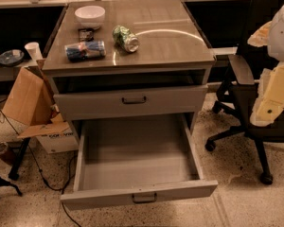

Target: Close middle drawer

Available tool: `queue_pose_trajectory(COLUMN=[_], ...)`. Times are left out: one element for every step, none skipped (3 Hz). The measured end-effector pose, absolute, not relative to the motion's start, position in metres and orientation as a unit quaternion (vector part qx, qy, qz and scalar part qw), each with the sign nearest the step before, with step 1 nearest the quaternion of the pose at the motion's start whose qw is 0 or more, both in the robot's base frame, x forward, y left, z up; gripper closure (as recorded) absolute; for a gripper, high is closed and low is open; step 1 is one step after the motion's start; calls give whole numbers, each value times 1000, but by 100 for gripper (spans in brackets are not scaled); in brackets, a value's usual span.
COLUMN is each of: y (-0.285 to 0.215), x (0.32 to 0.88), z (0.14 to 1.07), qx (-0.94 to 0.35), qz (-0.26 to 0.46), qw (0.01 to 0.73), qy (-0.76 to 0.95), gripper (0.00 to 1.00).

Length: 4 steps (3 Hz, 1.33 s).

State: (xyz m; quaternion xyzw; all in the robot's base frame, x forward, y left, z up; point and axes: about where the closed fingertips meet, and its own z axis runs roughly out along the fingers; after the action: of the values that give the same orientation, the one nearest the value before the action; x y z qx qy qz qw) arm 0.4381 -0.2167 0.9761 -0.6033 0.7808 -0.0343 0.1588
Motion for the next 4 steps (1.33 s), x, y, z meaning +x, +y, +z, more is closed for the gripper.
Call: queue_pose_trajectory(y=[-217, -219, -219, -220], x=[438, 429, 414, 398], z=[976, 969, 934, 863], qx=[-603, -608, -612, -598], qz=[-34, -34, -15, 23], qw=[159, 164, 171, 181], qy=[781, 776, 772, 781], gripper=[0, 0, 0, 0])
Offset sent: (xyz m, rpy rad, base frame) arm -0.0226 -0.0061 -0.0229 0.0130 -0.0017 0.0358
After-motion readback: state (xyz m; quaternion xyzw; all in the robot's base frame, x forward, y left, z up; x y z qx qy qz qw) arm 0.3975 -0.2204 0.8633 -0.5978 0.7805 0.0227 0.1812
